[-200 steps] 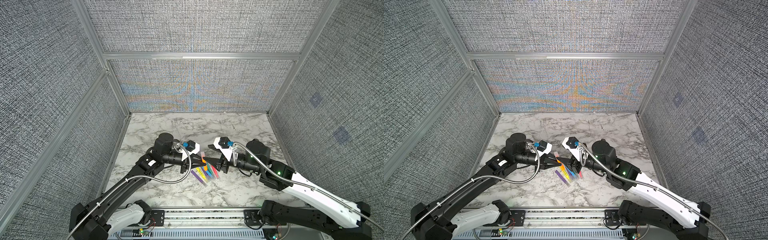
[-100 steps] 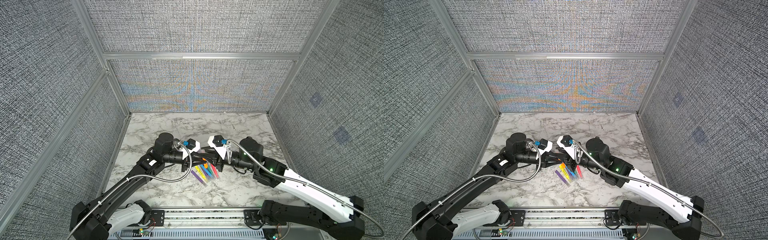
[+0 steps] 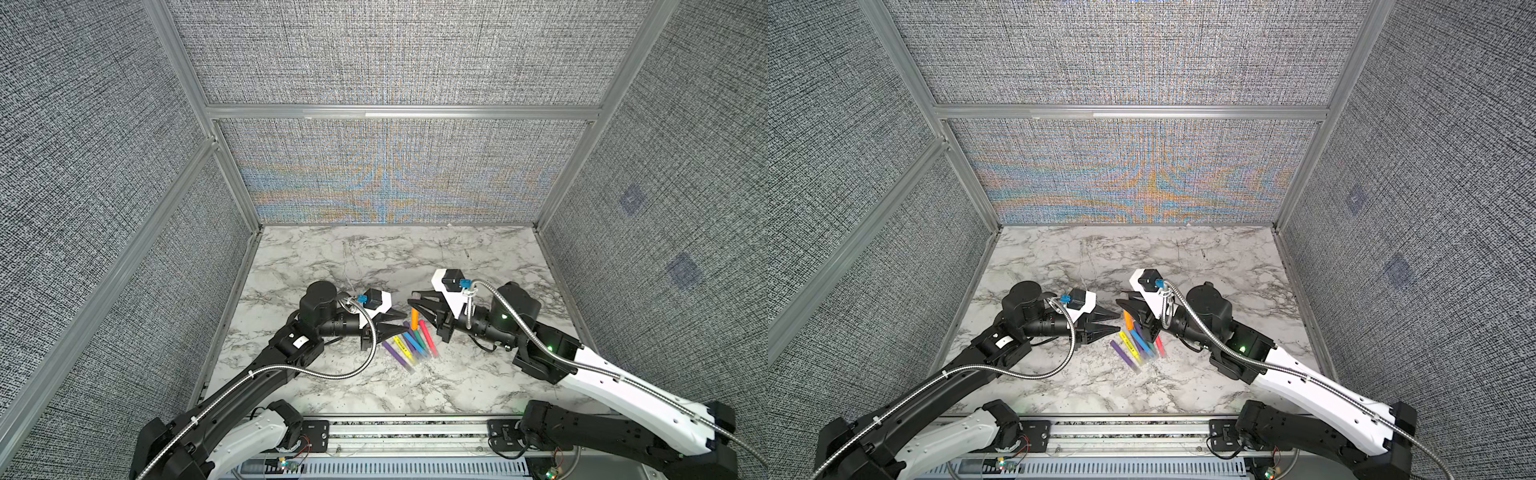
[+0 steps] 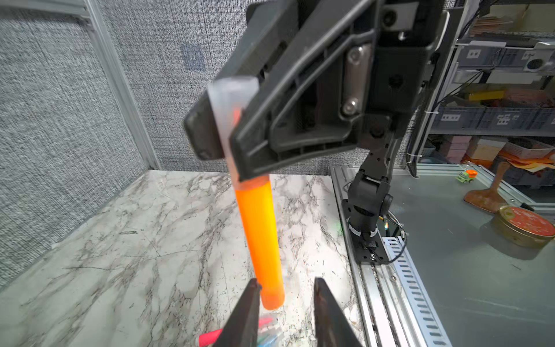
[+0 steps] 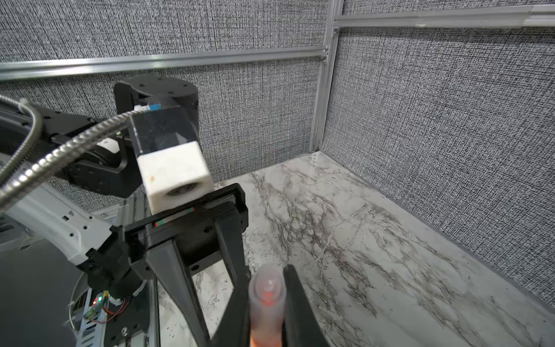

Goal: Remove pen caps from pens
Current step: Open the pen cap on the pen.

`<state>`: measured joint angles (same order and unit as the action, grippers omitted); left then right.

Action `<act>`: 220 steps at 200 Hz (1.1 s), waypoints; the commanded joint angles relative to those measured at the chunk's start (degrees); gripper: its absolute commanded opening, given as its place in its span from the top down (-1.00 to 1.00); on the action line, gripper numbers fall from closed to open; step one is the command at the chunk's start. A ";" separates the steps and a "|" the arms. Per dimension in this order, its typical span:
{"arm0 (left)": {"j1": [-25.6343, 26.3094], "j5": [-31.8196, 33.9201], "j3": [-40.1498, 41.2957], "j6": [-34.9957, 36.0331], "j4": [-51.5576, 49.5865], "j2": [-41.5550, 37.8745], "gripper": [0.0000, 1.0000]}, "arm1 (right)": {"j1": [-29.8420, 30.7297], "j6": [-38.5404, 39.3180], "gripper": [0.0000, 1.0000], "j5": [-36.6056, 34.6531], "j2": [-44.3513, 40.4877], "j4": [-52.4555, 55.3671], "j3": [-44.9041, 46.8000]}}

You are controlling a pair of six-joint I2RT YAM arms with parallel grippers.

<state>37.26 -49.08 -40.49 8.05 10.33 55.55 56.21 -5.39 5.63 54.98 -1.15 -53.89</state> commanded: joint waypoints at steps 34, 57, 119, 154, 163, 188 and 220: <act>-0.05 -0.48 0.31 -3.66 9.45 0.06 0.00 | 0.13 -3.97 1.00 0.60 -1.37 -10.34 2.25; -0.01 -0.58 0.79 -5.04 11.47 0.80 -0.01 | 0.12 -4.76 1.00 0.98 -1.37 -12.17 2.27; -0.07 0.50 1.07 -8.33 16.83 2.30 0.19 | 0.13 -6.43 1.00 3.28 -0.39 -15.54 4.65; 0.01 0.08 0.94 -8.80 17.06 4.12 0.29 | 0.11 -7.09 1.00 3.26 -0.56 -17.90 6.07; 0.00 0.06 0.94 -8.89 17.26 4.67 0.31 | 0.11 -7.26 1.00 3.26 -0.40 -18.37 6.16; 0.02 -0.24 0.76 -9.70 17.93 5.87 0.64 | 0.13 -7.42 1.00 3.18 -0.40 -19.27 6.29; -0.01 1.11 1.94 -10.63 19.98 5.82 1.00 | 0.13 -6.80 1.00 2.21 -0.96 -19.16 6.08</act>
<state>37.30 -50.13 -39.20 -1.45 26.33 61.32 56.18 -11.46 7.35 54.57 -16.38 -47.51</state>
